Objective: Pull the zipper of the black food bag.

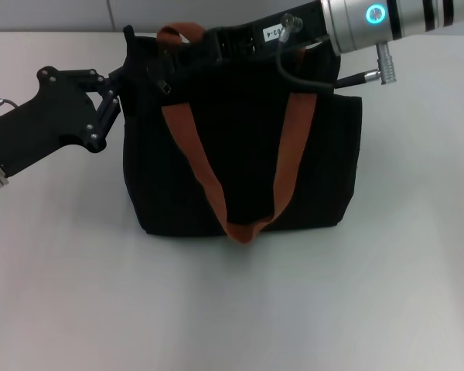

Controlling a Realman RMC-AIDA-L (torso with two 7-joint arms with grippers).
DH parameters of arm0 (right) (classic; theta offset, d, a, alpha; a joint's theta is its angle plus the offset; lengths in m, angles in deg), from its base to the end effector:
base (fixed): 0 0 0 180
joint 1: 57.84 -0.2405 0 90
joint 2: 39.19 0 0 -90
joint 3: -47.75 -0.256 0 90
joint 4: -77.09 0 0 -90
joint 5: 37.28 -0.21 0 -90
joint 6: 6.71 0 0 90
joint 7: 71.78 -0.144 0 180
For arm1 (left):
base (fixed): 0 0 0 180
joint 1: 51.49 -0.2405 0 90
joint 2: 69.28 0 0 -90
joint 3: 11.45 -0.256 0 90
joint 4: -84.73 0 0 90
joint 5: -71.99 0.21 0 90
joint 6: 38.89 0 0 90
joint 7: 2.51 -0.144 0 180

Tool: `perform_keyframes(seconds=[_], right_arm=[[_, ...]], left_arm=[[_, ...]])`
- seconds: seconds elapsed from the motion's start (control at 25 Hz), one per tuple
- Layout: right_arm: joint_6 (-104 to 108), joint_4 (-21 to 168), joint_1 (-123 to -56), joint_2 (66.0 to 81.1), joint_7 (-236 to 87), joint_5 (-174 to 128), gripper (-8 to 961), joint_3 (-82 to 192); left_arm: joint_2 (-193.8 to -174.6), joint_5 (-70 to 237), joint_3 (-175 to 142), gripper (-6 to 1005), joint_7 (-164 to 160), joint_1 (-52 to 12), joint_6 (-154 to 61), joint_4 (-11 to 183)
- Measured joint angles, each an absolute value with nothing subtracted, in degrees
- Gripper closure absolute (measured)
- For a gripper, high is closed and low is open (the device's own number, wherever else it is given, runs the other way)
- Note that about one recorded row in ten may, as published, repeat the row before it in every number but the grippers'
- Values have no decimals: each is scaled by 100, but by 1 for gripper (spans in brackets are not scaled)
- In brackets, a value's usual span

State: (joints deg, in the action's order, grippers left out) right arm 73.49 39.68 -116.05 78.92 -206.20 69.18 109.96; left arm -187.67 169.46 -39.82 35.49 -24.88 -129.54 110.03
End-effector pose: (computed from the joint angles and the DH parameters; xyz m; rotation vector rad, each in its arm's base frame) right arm 0.0627 0.4073 -0.0401 2.7455 -1.1837 -0.5492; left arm -0.2823 0.3203 0.0216 -2.2668 -0.0473 -0.8709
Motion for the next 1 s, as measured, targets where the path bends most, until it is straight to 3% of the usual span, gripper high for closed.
perform_keyframes(seconds=[0.4,1.0], right_arm=[[7114,3842,-11650,7974,-20538,7064,469,11260],[7273,3365,-11423,7981,-20465,7092,478,11245]], left_arm=[[-18767,16945,-3951,951,3566,-2503,-13033,11004],[-18763,16946,-3955,945,3584,-2540,-13058,11004]])
